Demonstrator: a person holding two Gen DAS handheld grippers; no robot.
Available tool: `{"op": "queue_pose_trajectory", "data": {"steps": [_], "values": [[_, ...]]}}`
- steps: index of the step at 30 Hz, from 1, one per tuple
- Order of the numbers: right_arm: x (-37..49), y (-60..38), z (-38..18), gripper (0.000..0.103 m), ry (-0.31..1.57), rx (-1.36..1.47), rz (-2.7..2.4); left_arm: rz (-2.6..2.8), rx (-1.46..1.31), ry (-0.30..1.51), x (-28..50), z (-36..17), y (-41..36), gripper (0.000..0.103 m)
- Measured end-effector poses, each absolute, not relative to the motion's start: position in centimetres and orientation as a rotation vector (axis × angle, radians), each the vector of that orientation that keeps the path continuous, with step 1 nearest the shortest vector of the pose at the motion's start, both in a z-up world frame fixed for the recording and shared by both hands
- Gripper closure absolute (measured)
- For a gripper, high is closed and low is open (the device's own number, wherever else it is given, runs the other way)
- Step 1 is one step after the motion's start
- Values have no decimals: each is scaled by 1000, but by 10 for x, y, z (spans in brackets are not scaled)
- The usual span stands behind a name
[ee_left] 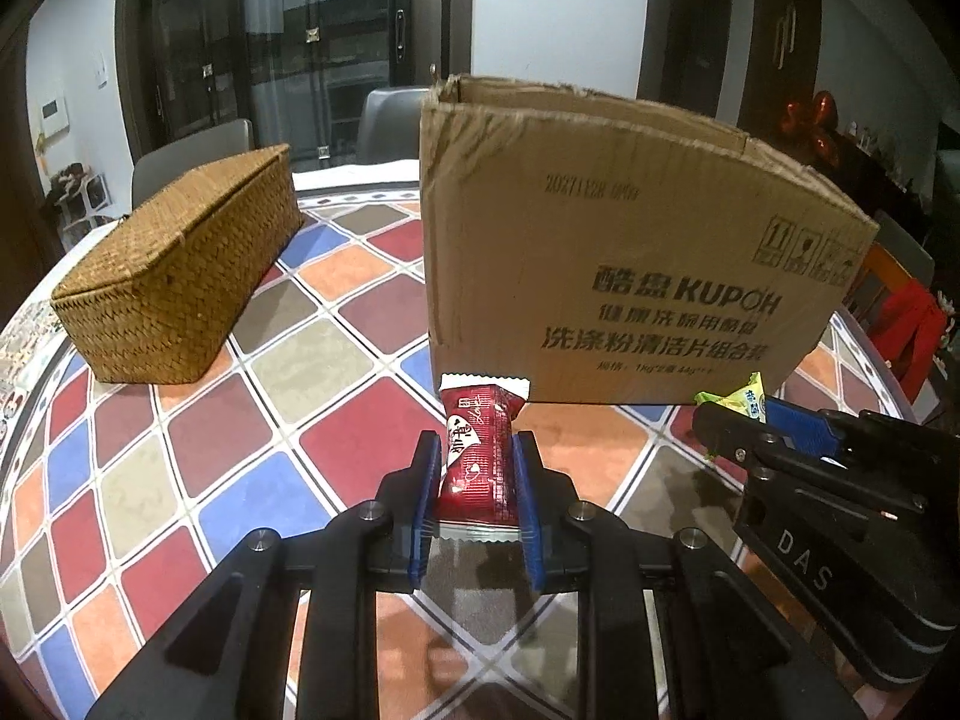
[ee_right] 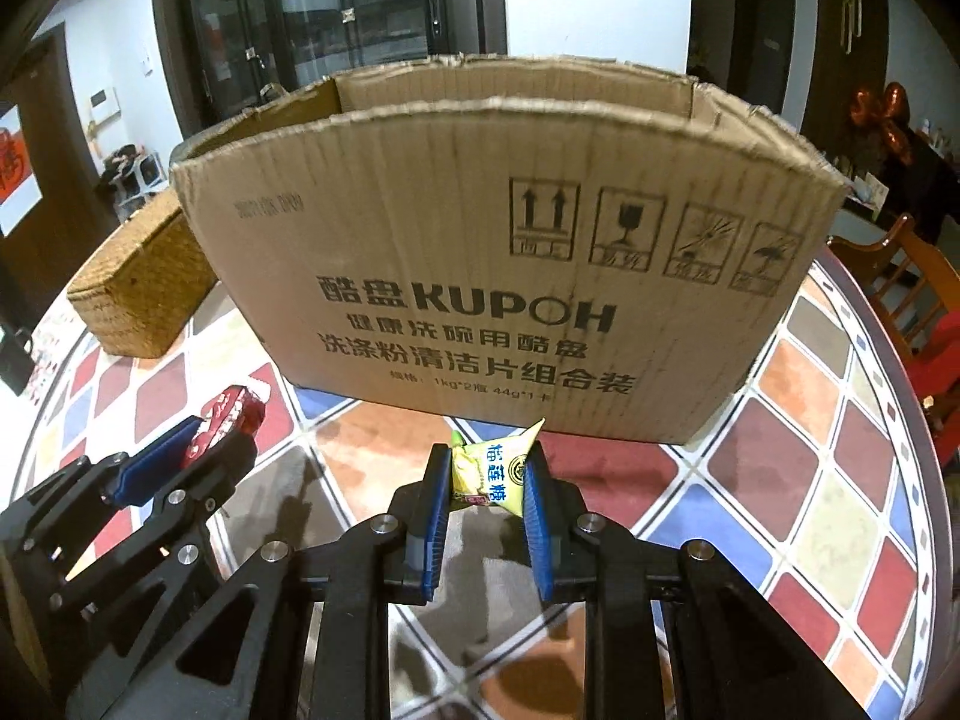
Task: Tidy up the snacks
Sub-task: 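Lift both candies and carry them over the cardboard box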
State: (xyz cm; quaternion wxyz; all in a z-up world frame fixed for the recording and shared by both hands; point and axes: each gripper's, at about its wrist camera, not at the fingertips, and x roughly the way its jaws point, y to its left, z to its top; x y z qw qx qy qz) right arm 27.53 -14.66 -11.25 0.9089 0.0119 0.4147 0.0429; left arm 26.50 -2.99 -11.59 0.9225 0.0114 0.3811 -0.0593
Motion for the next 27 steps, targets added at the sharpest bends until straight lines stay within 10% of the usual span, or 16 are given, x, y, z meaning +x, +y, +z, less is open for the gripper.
{"op": "queue_pose_trajectory", "data": {"steps": [27], "values": [[228,-165,-27,79,702,47,87,-175,17,692,243,-42,-36,78]]}}
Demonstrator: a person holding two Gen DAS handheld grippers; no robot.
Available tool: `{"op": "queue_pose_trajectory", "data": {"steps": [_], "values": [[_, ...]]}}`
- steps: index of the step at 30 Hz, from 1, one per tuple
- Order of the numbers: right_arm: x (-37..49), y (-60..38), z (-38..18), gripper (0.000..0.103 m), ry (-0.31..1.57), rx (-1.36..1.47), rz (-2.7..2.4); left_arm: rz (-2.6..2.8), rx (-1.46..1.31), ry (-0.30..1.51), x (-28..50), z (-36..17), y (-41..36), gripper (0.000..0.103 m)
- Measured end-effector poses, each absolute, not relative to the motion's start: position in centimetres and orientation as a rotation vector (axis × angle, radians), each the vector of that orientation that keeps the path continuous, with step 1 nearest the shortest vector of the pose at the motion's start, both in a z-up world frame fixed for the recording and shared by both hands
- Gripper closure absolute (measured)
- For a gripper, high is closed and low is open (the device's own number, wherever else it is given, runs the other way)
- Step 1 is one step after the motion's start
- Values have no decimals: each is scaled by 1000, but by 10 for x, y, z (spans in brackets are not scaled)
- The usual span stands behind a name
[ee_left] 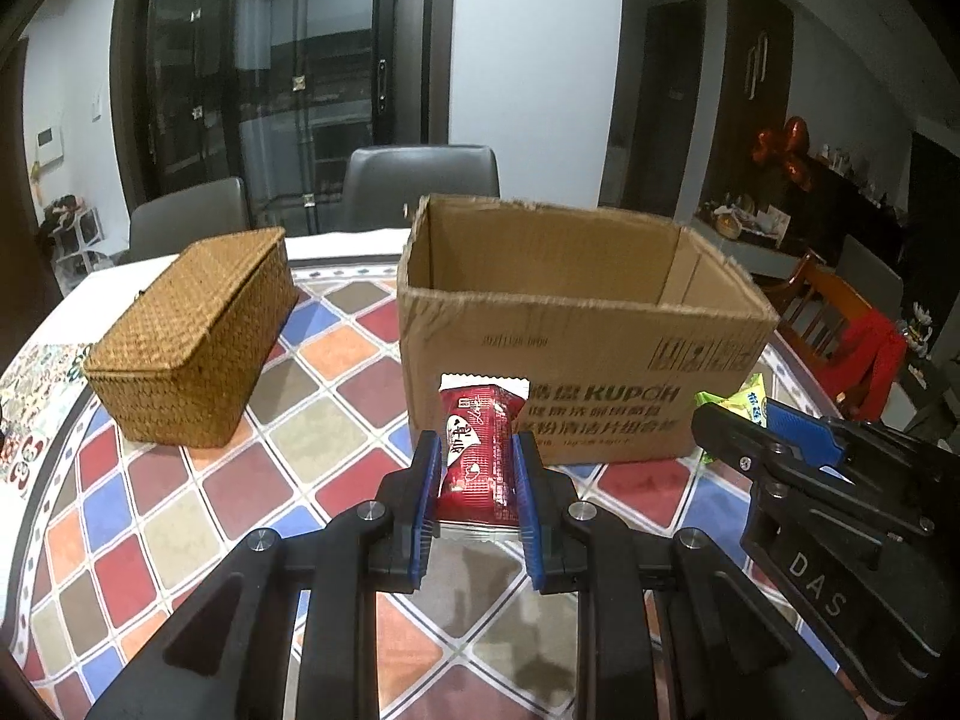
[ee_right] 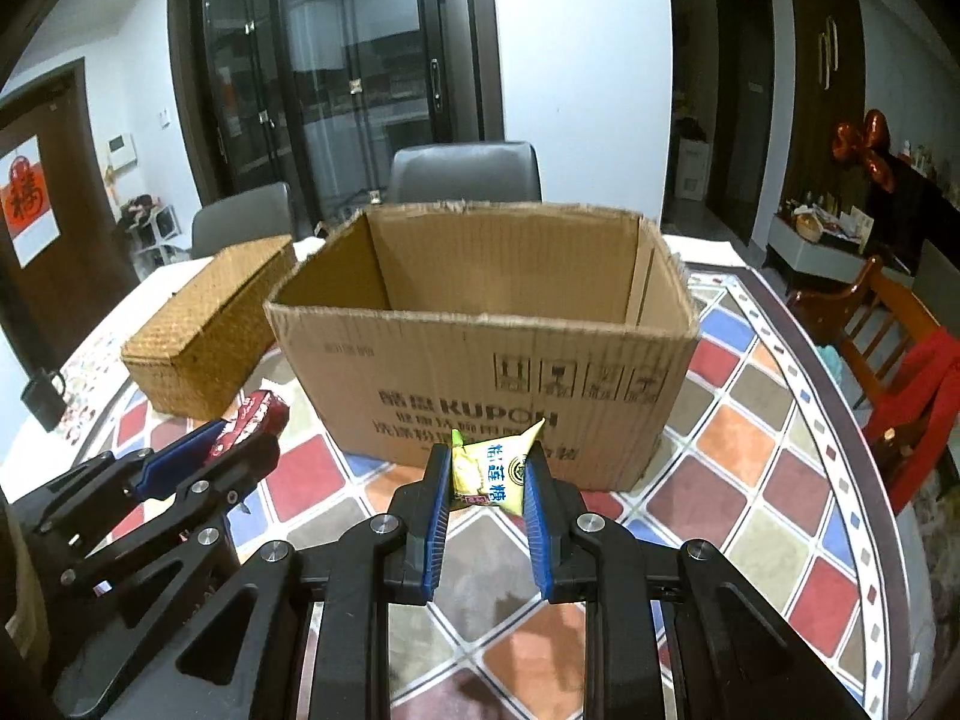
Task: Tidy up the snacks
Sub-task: 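Lift both candies and carry them over the cardboard box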
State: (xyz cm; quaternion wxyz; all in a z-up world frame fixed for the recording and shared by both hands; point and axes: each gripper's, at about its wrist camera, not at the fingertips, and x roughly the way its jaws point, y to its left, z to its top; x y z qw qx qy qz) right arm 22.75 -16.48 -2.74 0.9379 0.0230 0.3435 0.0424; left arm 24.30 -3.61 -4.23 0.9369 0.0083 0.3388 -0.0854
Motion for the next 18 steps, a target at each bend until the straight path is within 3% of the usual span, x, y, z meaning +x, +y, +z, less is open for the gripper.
{"op": "queue_pose_trajectory", "data": {"steps": [18], "values": [[229,-173,20,79,601,44,66,-200,20,619,258,0,-40,78]]}}
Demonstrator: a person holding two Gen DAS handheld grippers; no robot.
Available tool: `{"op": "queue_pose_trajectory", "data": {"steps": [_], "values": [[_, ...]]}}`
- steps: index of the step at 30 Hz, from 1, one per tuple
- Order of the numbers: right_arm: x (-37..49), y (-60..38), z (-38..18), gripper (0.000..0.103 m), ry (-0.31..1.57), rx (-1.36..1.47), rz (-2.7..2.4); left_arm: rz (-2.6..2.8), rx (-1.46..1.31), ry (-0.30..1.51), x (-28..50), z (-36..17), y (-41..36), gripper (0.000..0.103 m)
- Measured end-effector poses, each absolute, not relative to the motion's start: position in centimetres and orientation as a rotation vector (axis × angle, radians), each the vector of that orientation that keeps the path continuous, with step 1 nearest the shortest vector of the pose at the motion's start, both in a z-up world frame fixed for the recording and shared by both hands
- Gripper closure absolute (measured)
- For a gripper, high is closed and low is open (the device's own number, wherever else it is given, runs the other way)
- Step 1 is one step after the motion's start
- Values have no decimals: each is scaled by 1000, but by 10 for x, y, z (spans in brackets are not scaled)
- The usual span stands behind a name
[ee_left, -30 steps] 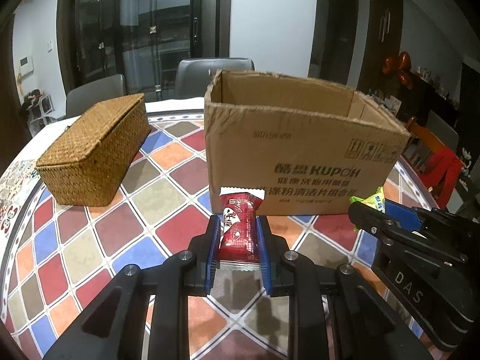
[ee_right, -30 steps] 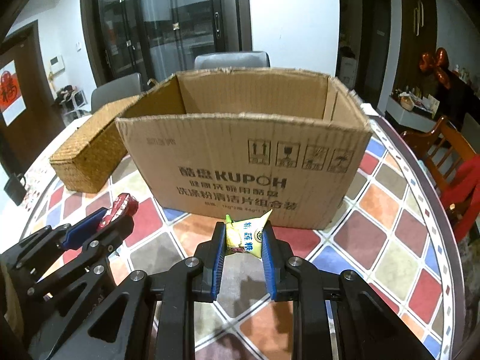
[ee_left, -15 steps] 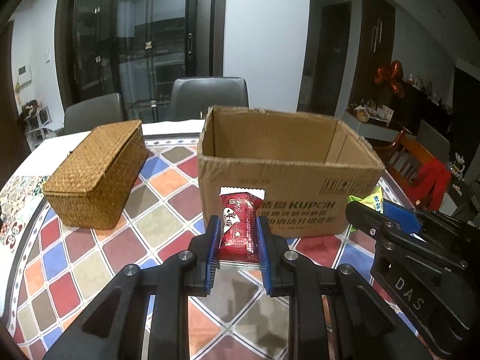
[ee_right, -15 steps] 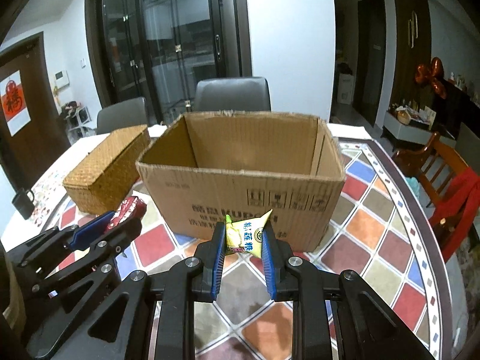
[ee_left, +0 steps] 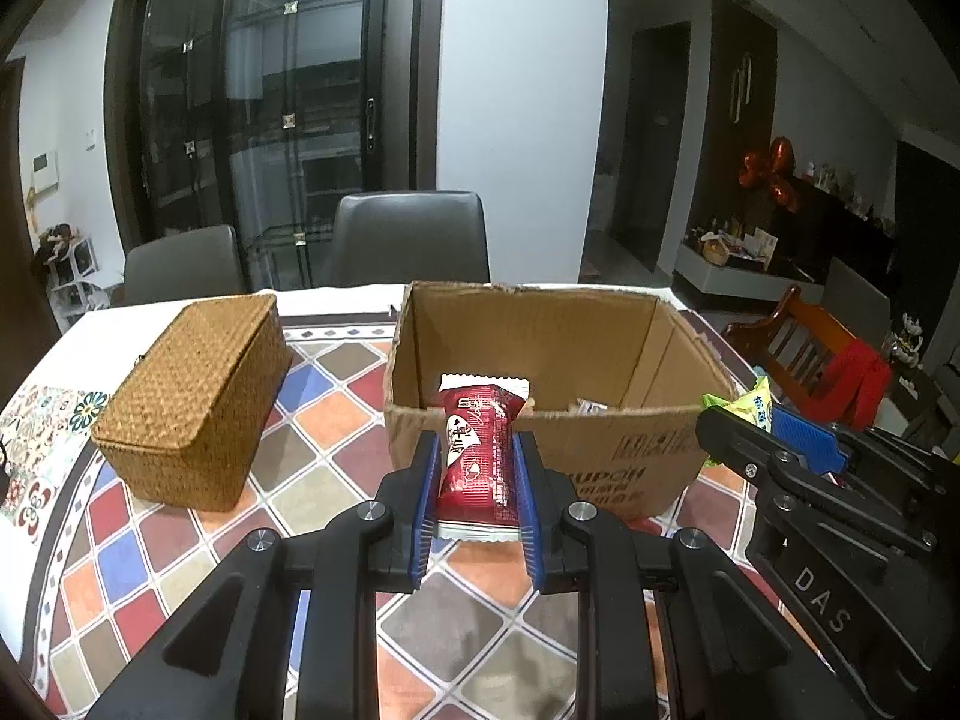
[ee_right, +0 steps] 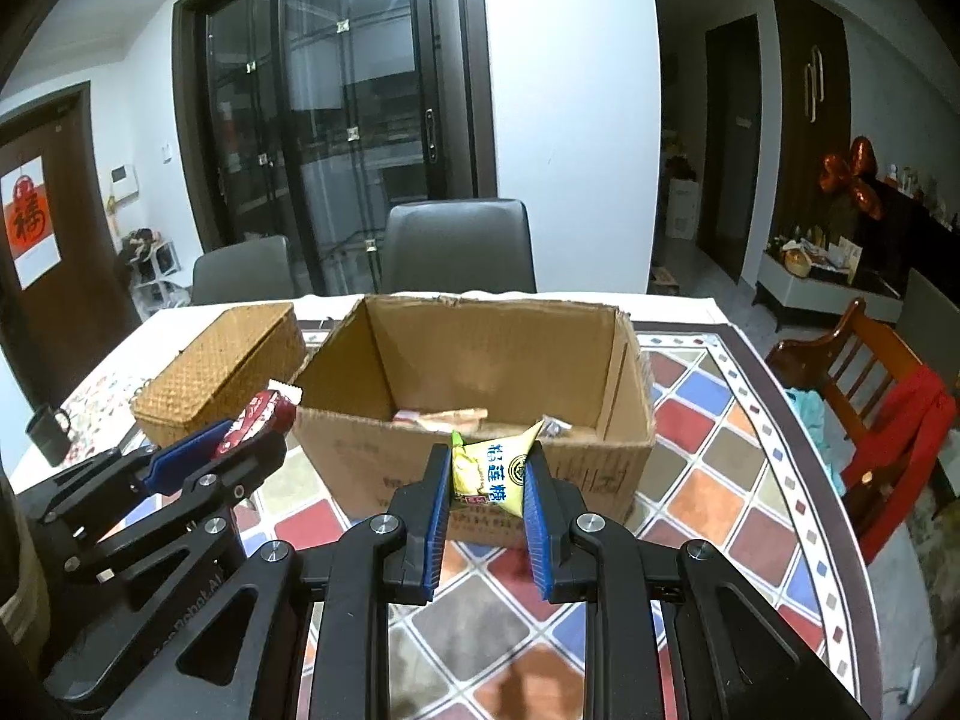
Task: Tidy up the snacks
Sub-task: 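Lift both candies and carry them over the cardboard box, then open both tools to drop the candies into the box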
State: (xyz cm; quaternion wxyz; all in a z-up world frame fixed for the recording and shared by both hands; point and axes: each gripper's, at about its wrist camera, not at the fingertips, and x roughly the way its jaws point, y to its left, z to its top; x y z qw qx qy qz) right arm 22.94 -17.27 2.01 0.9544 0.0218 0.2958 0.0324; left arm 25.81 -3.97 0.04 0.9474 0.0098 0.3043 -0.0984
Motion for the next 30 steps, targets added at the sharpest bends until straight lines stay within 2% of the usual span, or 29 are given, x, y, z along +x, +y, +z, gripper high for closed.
{"op": "queue_pose_trajectory", "data": {"steps": [14,30], "values": [[249,-180,40,79,551,38,42,-227,14,611,284,9,-44,78],[292,-186,39,79,556,42,24,-246,36,617,332,11,-54,78]]}}
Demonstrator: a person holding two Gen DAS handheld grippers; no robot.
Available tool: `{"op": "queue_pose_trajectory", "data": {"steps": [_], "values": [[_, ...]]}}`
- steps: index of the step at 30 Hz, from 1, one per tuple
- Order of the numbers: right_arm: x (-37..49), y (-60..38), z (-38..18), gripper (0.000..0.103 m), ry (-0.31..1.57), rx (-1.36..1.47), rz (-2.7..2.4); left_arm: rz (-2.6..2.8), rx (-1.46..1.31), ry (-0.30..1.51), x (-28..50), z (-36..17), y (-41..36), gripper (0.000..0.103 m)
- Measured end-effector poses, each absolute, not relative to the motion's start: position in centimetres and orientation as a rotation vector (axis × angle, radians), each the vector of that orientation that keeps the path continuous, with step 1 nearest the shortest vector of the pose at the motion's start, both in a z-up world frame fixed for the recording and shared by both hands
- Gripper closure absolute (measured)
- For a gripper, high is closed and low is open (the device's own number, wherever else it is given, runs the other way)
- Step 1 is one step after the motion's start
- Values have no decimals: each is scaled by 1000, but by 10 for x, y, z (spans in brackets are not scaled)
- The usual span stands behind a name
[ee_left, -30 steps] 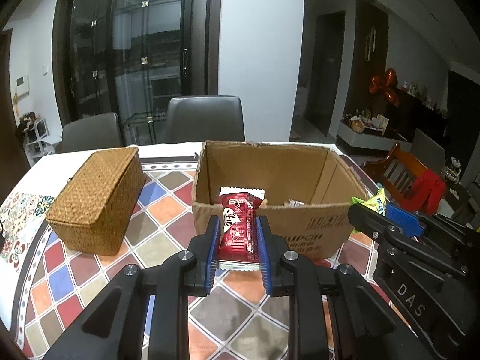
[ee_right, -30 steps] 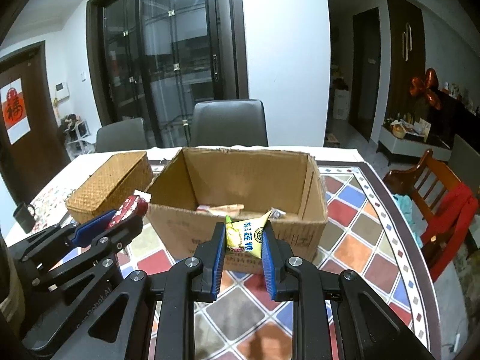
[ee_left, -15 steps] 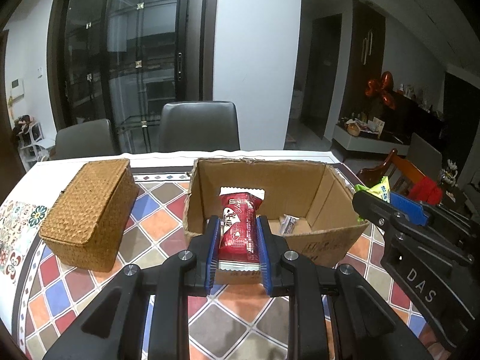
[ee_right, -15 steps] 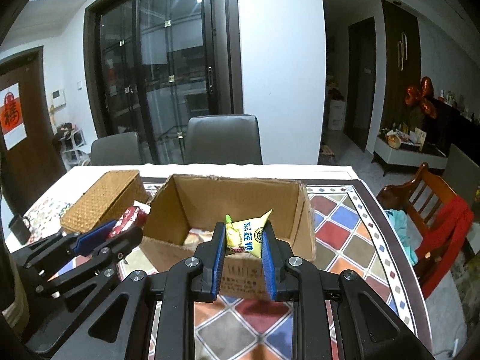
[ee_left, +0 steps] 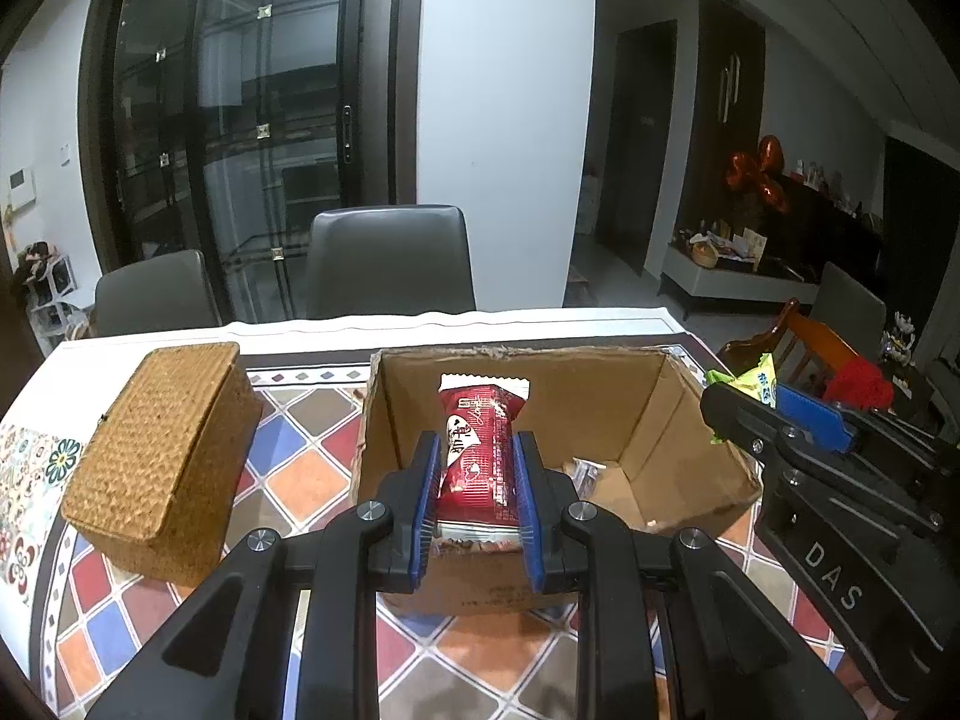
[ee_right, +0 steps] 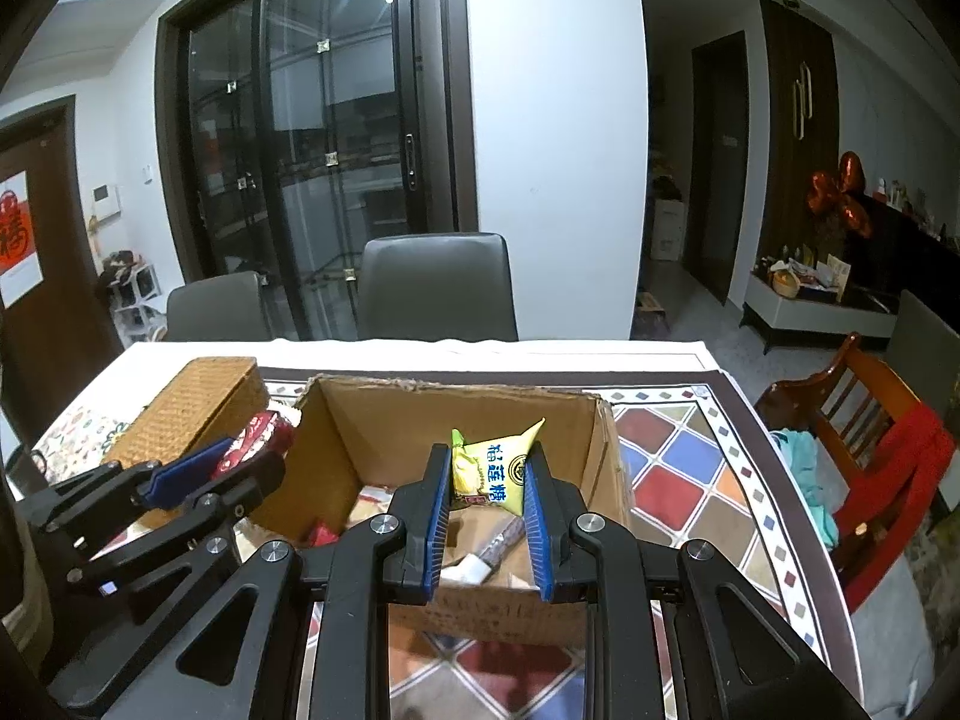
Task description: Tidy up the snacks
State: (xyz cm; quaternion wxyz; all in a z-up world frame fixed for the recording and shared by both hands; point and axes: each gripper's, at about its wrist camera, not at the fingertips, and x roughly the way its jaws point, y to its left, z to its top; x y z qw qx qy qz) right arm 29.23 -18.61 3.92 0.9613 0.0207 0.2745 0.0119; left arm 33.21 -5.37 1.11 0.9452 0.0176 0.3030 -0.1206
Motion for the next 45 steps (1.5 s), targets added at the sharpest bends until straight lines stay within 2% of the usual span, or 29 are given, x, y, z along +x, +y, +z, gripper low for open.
{"op": "queue_pose_trajectory", "data": {"steps": [16,22,25,27,29,32,37,45], "values": [[324,-180,21,78,603,22,39,-248,37,664,366,-5,-57,79],[332,-180,18,75,616,13,42,-236,40,664,367,-5,-54,77],[332,-179,18,66,616,0,44,-224,43,659,366,-4,-53,67],[331,-178,19,56,613,-3,39,-212,45,654,364,-3,-51,59],[329,-180,20,42,606,2,23,-196,48,648,362,-1,-49,56],[327,-183,22,32,598,11,2,-168,41,643,360,1,-45,45],[321,-184,26,23,592,7,-20,-133,38,626,354,8,-38,32],[308,-182,32,21,582,2,-36,-97,31,601,339,19,-28,16]]}}
